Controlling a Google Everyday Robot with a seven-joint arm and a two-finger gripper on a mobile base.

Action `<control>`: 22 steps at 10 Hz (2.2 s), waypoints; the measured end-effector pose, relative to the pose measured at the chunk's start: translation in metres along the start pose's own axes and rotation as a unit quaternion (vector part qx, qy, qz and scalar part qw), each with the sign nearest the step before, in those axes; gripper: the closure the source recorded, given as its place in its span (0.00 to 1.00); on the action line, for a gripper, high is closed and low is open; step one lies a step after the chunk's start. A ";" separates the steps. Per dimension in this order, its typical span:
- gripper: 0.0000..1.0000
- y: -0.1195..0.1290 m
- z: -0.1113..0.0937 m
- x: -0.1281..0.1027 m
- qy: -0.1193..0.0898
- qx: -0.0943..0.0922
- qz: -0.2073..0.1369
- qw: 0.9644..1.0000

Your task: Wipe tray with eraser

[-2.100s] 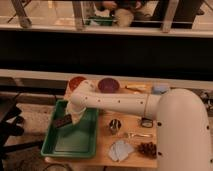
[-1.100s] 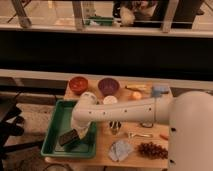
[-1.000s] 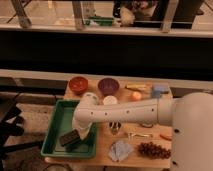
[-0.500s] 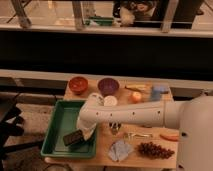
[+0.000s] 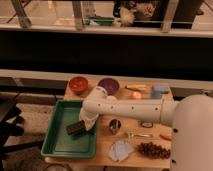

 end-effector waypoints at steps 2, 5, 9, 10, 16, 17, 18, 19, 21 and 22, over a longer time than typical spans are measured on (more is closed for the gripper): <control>0.98 -0.013 0.003 0.018 0.007 0.006 0.006 1.000; 0.98 -0.032 0.011 0.042 0.016 0.012 0.009 1.000; 0.98 -0.058 0.022 0.051 0.016 0.018 0.000 1.000; 0.98 -0.062 0.023 0.049 0.015 0.020 -0.004 1.000; 0.98 -0.084 0.031 -0.006 -0.016 0.042 -0.040 0.998; 0.98 -0.078 0.027 -0.012 -0.015 0.045 -0.043 0.998; 0.98 -0.072 0.019 -0.019 -0.008 0.048 -0.049 0.998; 0.98 -0.064 0.012 -0.029 -0.004 0.048 -0.056 0.997; 0.98 -0.044 0.006 -0.039 -0.003 0.046 -0.057 0.997; 0.98 -0.035 0.003 -0.043 -0.005 0.045 -0.055 0.997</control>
